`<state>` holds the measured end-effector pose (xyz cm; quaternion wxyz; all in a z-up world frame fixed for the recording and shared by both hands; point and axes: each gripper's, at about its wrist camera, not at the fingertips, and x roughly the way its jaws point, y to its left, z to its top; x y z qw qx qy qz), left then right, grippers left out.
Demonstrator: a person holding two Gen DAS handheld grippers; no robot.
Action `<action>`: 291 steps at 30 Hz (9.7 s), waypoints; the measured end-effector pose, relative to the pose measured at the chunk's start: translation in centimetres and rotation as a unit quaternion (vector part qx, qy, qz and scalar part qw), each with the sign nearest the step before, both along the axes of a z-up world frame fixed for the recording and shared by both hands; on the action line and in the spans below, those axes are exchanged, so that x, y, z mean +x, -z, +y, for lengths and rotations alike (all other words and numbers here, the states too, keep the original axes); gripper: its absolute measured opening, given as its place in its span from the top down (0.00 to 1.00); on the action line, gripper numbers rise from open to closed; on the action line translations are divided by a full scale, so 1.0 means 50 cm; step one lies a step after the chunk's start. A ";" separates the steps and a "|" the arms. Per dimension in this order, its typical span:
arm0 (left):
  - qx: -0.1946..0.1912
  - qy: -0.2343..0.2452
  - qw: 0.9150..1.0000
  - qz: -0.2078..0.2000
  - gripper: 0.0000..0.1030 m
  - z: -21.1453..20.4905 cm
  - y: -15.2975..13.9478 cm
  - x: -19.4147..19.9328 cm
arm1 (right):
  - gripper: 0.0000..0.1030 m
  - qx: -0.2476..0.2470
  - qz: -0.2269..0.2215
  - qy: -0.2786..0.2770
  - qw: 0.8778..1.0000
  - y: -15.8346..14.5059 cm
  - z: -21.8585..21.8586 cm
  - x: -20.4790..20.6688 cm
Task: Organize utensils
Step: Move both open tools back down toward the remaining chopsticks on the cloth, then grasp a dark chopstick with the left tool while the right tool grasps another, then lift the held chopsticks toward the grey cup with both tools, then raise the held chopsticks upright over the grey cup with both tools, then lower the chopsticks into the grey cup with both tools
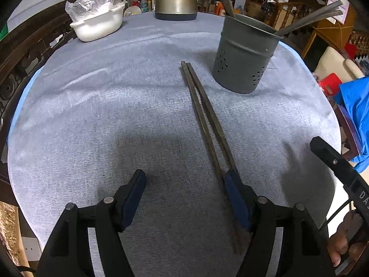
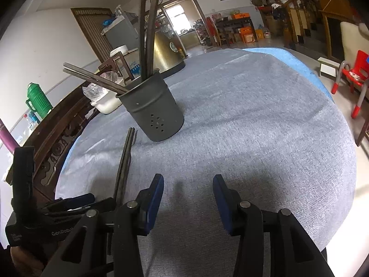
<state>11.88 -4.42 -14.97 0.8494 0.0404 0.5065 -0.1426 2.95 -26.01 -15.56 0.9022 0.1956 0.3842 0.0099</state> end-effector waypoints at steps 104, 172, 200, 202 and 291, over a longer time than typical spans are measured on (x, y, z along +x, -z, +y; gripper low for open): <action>-0.041 0.009 0.999 0.029 0.95 0.062 0.002 -0.047 | 0.90 0.023 0.123 -0.132 0.983 0.035 0.124 -0.019; -0.104 0.014 0.991 0.087 0.78 0.053 -0.011 0.127 | 0.64 -0.031 0.141 -0.153 0.978 0.024 0.150 0.189; -0.129 0.018 0.991 -0.009 0.95 0.049 -0.129 0.123 | 0.94 -0.030 0.016 -0.175 0.984 -0.086 0.122 0.181; -0.137 0.015 0.990 -0.034 0.95 0.053 -0.165 0.117 | 0.94 -0.025 -0.008 -0.174 0.984 -0.114 0.117 0.169; -0.128 0.028 0.959 -0.250 0.95 -0.080 -0.442 0.086 | 0.94 -0.092 -0.217 -0.017 0.972 -0.395 0.027 0.204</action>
